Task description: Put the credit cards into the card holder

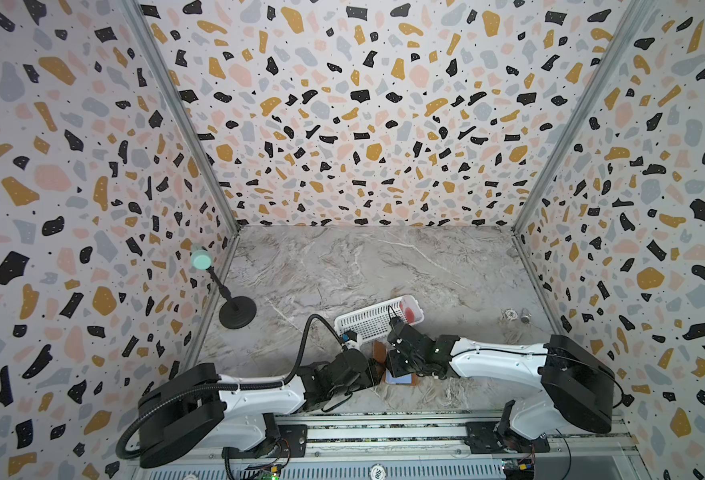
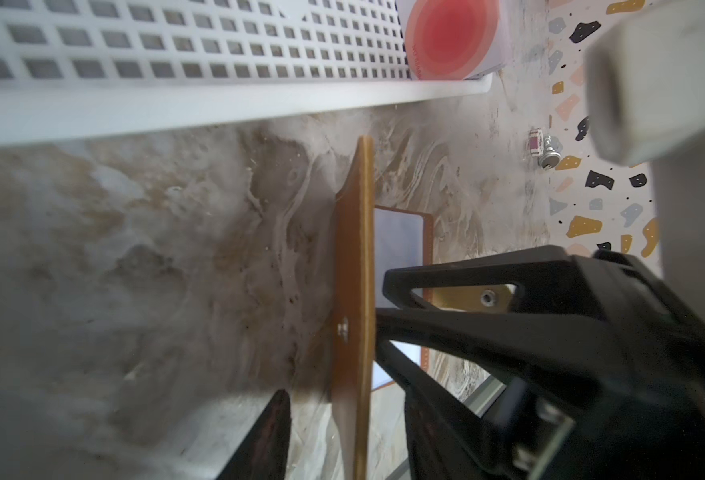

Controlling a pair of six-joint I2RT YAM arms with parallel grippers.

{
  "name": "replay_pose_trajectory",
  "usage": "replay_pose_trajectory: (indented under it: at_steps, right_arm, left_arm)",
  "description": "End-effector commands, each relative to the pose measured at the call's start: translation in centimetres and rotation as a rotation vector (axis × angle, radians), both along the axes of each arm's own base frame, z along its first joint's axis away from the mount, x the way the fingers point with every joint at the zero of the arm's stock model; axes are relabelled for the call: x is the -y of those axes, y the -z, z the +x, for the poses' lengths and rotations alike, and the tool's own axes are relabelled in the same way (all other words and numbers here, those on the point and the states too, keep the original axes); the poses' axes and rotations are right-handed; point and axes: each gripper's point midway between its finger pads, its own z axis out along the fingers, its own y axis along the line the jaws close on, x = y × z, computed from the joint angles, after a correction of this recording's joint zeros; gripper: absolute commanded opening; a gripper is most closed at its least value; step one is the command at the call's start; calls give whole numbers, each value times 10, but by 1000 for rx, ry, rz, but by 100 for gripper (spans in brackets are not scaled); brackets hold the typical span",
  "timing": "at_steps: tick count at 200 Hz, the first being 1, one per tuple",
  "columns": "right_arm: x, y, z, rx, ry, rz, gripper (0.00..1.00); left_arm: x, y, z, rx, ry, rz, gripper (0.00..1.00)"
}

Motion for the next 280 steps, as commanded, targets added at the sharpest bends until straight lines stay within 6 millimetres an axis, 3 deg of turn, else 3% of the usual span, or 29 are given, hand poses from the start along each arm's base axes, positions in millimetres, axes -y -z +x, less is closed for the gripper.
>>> replay_pose_trajectory:
  at_steps: [1,47,115,164,220,255,280]
  right_arm:
    - [-2,5,-2,-3,0,-5,38]
    - [-2,15,0,1,-7,-52,38]
    - [-2,21,-3,1,-22,-73,38]
    - [0,16,-3,11,-16,-63,36]
    - [5,2,-2,36,-7,-20,35]
    - [18,-9,2,50,17,7,32]
    - [31,-5,3,37,36,-12,29]
  left_arm:
    - [-12,2,-1,-8,-7,41,48]
    - [-35,-23,8,30,-50,82,47]
    - [-13,-67,15,77,2,-36,29]
    - [6,-49,21,45,67,-8,24]
    - [-4,-8,25,4,64,103,19]
    - [-7,6,22,-10,67,116,18]
    - [-8,14,21,-17,65,119,17]
